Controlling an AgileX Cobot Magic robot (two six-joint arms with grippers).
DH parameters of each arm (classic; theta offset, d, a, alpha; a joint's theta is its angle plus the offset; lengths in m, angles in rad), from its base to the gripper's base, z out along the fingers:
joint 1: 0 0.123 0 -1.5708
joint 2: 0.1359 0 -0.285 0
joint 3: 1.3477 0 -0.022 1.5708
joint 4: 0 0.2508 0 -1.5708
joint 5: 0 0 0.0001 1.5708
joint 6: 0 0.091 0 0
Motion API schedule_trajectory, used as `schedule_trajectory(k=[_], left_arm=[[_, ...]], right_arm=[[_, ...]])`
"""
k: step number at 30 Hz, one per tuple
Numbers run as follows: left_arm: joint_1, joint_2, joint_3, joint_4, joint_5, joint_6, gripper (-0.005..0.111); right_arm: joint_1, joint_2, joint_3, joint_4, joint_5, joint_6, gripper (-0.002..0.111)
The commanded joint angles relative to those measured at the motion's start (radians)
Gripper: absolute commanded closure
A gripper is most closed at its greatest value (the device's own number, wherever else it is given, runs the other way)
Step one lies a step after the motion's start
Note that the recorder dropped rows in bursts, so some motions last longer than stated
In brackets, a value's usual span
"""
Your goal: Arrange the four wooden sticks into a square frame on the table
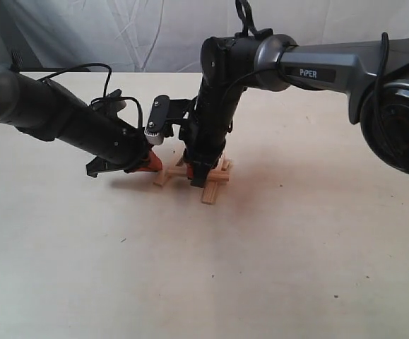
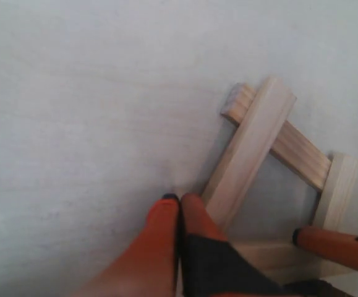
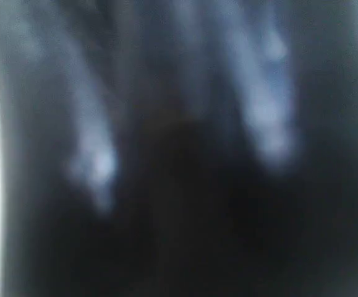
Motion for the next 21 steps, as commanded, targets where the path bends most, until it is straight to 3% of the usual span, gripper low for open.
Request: schedule_trajectory(k=[1, 6, 17, 20, 21], left_arm=[[-0.005, 0.001, 0.002, -0.006, 0.017, 0.001, 0.106], [-0.005, 0.001, 0.002, -0.015, 0.041, 0.000, 0.106], [-0.005, 0.001, 0.002, -0.003, 0.044, -0.002, 0.106], [-0.005, 0.001, 0.002, -0.003, 0.044, -0.002, 0.106], [-0.005, 0.001, 0.002, -0.003, 0.044, -0.002, 0.106]], right_arm=[[-0.005, -0.004, 0.004, 0.004, 0.016, 0.058, 0.091], [-0.005, -0.036, 0.001, 0.116, 0.055, 0.156, 0.091], [-0.005, 0.021, 0.003, 0.115, 0.010, 0.180, 0.091], [-0.005, 0.021, 0.003, 0.124, 0.007, 0.203, 0.078], [-0.005, 0.021, 0.003, 0.124, 0.010, 0.203, 0.067]])
